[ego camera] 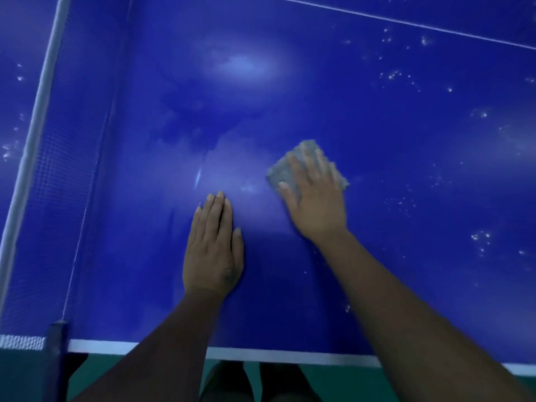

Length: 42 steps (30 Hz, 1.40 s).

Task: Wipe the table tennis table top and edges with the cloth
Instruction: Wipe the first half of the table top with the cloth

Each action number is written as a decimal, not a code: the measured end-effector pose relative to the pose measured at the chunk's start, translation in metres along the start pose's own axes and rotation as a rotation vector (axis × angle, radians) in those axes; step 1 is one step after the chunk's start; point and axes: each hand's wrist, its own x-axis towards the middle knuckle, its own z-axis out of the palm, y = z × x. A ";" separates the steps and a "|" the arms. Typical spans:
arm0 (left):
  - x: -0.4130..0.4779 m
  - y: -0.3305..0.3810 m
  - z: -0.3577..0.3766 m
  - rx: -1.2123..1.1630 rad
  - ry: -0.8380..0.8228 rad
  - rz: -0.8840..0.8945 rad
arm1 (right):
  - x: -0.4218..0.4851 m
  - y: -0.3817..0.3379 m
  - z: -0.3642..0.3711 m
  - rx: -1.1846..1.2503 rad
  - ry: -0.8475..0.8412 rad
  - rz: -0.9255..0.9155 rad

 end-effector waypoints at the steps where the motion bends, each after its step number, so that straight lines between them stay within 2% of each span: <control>1: 0.000 0.001 -0.002 -0.014 -0.007 -0.005 | -0.003 0.019 -0.006 -0.012 -0.013 0.065; 5: 0.004 0.000 -0.014 -0.078 -0.028 -0.034 | -0.017 0.058 -0.021 0.030 -0.002 0.403; 9: -0.003 -0.002 -0.028 -0.026 -0.051 -0.031 | -0.014 0.009 -0.014 0.093 0.013 0.599; 11: -0.019 -0.004 -0.033 0.017 -0.046 -0.041 | -0.009 -0.033 -0.008 0.085 0.004 0.535; 15: -0.059 -0.019 -0.037 0.083 0.035 -0.149 | -0.010 -0.121 0.011 0.062 -0.010 0.278; 18: -0.077 -0.029 -0.037 0.124 0.057 -0.171 | -0.033 -0.157 0.027 0.046 -0.021 0.092; 22: -0.078 -0.029 -0.035 0.112 0.063 -0.180 | -0.068 -0.125 0.033 -0.001 -0.025 -0.182; 24: -0.078 -0.028 -0.036 0.092 0.057 -0.196 | -0.067 -0.086 0.025 -0.022 -0.033 -0.215; 26: -0.078 -0.028 -0.038 0.077 0.049 -0.206 | -0.060 -0.041 0.011 -0.029 -0.019 -0.033; 29: -0.078 -0.027 -0.038 0.069 0.041 -0.212 | -0.062 0.006 -0.005 0.016 0.031 0.385; 31: -0.078 -0.027 -0.037 0.068 0.048 -0.207 | -0.064 -0.002 -0.005 0.046 0.046 0.581; 33: -0.079 -0.028 -0.036 0.063 0.068 -0.200 | -0.059 -0.037 0.001 0.059 0.066 0.642; 39: -0.081 -0.031 -0.036 0.013 0.097 -0.171 | -0.088 -0.167 0.038 0.020 0.038 0.182; 42: -0.082 -0.030 -0.036 -0.020 0.118 -0.160 | -0.113 -0.153 0.040 0.022 0.007 -0.009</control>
